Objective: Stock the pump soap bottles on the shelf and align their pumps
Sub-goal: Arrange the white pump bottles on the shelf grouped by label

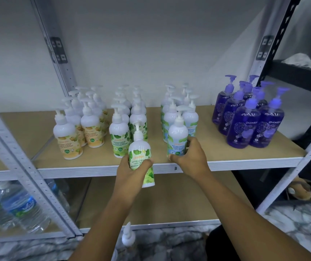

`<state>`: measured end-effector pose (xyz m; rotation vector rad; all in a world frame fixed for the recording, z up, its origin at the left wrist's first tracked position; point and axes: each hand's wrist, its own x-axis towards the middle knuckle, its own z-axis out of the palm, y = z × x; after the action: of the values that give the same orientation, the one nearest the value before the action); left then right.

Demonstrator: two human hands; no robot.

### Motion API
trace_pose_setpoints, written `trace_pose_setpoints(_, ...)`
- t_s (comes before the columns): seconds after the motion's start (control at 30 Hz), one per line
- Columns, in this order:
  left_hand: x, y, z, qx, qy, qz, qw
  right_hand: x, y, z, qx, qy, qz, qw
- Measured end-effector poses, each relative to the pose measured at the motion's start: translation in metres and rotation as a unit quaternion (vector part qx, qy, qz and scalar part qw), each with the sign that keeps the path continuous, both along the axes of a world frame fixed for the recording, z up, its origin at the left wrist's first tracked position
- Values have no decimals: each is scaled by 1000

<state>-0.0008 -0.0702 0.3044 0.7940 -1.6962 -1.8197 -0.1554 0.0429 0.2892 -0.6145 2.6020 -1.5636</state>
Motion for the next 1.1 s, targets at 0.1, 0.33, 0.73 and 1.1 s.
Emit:
trace_pose_setpoints(0.1, 0, 2, -2, 2, -3, -3, 1000, -2, -1, -2, 7, 16, 2, 1000)
trace_pose_setpoints(0.33, -1, 1, -3, 3, 0, -2, 1000, -7, -9, -4, -7, 37, 1, 999)
trace_pose_setpoints(0.73, 1, -1, -4, 13, 4, -4, 1000, -10, -14, -4, -18, 38, 8, 999)
trace_pose_setpoints(1.1, 5, -2, -6, 12, 2, 0, 1000, -13, -15, -4, -29, 43, 19, 998)
